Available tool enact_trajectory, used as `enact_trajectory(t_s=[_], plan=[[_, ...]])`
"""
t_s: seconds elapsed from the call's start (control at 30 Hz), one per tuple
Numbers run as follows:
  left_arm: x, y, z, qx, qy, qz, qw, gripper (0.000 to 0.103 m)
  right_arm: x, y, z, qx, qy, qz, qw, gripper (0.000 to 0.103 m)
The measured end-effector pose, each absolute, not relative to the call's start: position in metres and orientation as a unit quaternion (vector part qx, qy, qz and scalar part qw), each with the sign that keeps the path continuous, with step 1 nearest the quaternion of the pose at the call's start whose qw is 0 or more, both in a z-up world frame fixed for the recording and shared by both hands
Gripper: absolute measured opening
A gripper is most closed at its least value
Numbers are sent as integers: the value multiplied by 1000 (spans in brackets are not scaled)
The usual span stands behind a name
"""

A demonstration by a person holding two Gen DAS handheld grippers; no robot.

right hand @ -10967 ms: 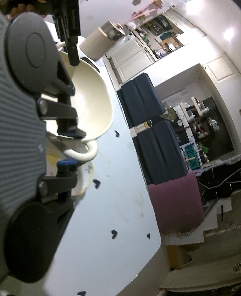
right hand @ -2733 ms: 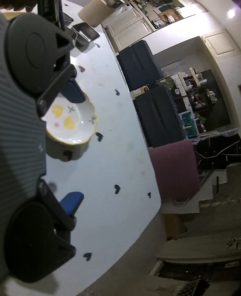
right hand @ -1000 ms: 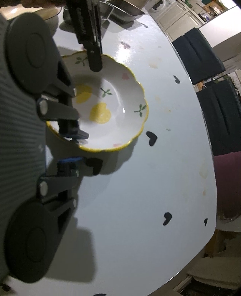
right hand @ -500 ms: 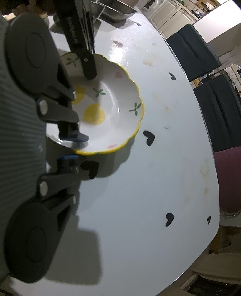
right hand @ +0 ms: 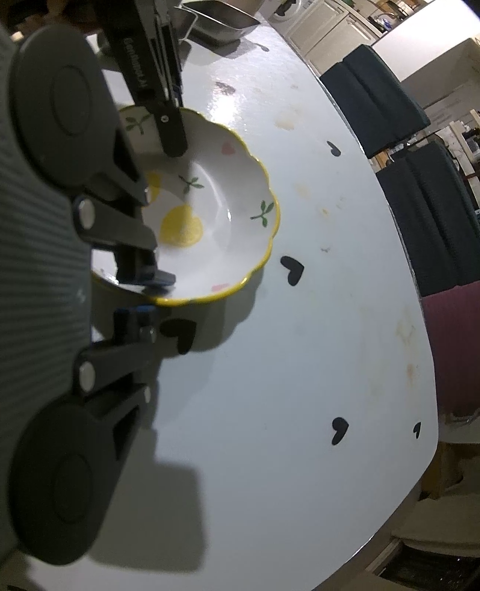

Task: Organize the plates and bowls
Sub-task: 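Lift the floral bowl with both grippers toward the cream bowl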

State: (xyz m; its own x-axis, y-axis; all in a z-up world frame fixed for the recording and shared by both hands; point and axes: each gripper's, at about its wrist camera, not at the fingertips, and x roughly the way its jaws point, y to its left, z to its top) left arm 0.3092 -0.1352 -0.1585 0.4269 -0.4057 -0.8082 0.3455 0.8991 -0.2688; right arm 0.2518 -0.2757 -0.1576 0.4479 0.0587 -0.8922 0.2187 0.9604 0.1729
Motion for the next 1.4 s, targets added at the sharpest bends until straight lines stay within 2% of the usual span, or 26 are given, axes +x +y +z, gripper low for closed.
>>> enact_trajectory(t_s=[0.77,1.4], plan=[[259,-101,-90,-64,420,-221,878,9,209,-256,-98,136,459,-22,878,11],[201,-25,-54,-70,387,-189,900,10,186,-199,-71,146,434,33,888,10]])
